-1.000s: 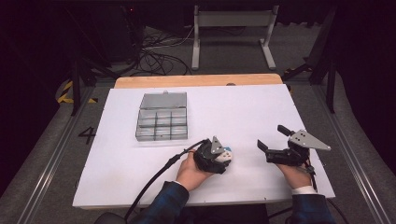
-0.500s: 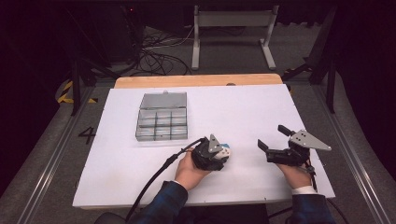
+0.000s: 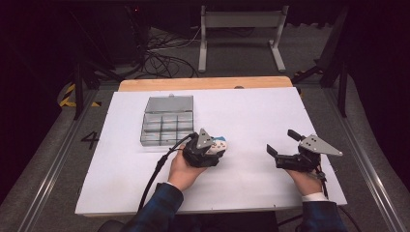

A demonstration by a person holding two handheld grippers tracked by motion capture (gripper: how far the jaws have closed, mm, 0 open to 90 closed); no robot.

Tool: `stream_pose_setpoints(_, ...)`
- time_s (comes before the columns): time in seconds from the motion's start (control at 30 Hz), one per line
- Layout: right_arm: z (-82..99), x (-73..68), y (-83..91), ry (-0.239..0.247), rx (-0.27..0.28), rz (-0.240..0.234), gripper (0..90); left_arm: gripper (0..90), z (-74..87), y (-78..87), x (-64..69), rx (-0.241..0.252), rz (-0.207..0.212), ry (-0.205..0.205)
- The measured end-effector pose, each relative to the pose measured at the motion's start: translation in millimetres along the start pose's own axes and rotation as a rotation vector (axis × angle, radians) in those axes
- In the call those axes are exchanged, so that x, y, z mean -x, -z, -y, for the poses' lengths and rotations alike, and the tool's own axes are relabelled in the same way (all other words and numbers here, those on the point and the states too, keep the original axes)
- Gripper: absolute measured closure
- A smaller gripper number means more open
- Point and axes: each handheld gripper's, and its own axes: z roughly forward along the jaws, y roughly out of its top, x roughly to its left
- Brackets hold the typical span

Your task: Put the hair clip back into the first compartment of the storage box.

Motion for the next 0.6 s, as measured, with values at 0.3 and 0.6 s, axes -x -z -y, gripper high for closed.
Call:
stream_pose_setpoints(0.3, 0.2, 0.0, -0.2, 0.002, -0.001, 0.001, 3.5, 39.1, -0.3, 17.8, -17.9, 0.029, -0.039, 0.037)
stream_pose_setpoints(0.6, 0.3, -0.3, -0.7, 0.003, -0.003, -0.002, 3.6, 38.9, 2.4, 32.7, -35.0, 0.049, -0.085, 0.066)
